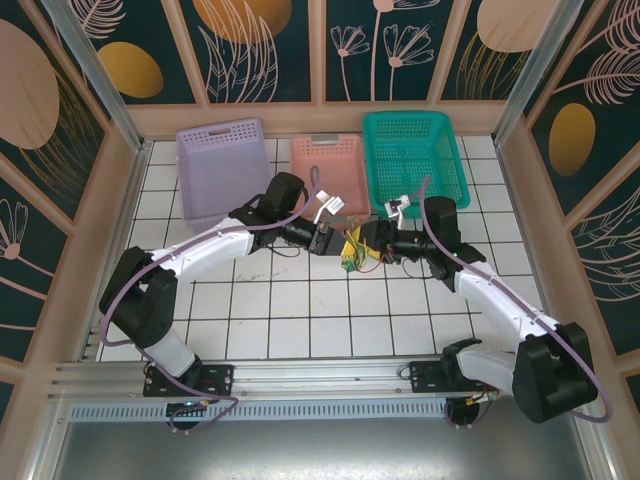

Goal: Untangle the cables

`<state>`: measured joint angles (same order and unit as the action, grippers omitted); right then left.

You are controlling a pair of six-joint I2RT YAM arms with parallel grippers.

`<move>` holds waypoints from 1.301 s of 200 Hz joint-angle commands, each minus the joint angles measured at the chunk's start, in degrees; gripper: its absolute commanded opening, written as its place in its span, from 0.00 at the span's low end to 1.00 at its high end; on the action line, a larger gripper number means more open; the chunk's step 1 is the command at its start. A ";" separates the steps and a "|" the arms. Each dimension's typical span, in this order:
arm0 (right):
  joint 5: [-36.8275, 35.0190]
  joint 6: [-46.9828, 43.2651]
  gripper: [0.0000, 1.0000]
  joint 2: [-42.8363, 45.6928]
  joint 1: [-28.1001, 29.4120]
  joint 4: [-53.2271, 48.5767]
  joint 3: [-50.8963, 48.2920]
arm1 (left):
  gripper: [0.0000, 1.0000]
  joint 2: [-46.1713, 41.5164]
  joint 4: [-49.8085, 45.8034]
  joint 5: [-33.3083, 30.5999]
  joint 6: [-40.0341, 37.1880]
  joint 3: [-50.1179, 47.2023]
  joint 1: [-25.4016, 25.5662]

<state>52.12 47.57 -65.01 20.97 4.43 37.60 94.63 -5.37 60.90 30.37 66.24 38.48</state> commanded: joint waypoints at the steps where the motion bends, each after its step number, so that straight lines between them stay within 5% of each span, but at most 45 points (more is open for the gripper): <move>1: -1.13 1.16 0.31 -1.25 3.29 0.83 0.23 | 0.00 0.32 3.87 -0.12 -1.25 3.21 0.81; 20: -4.78 2.25 0.00 0.02 2.89 1.05 -0.64 | 0.00 -0.80 4.38 -1.81 -0.99 2.81 0.81; 44: -9.45 1.56 0.00 2.47 2.50 0.47 -1.12 | 0.00 -3.41 5.29 -6.32 0.51 1.74 0.79; 70: -16.45 -5.91 0.00 4.68 2.63 -4.40 0.88 | 0.56 -6.44 5.49 -14.52 6.23 1.88 0.80; 94: -20.88 -13.73 0.00 6.59 2.76 -4.79 0.95 | 0.72 -8.14 -0.89 -27.58 12.69 5.60 -0.41; 127: -23.39 -19.91 0.00 6.42 3.11 -2.61 2.61 | 0.77 -2.03 -10.29 -26.94 21.95 12.85 -1.04; 162: -23.13 -21.83 0.00 3.06 3.61 -1.26 4.69 | 0.78 2.52 -18.85 -29.22 20.91 19.01 -1.00; 236: -24.74 -13.73 0.00 1.38 3.59 2.65 5.23 | 0.48 -2.62 -15.95 -35.39 30.89 11.63 -0.03; 260: -21.48 -11.65 0.00 0.71 2.95 3.44 4.86 | 0.44 -4.50 -7.41 -31.12 33.36 5.97 -0.08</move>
<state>28.32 32.62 -63.72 24.25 3.36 41.01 92.84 -19.88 27.88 59.51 76.93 38.37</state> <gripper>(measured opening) 0.056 0.456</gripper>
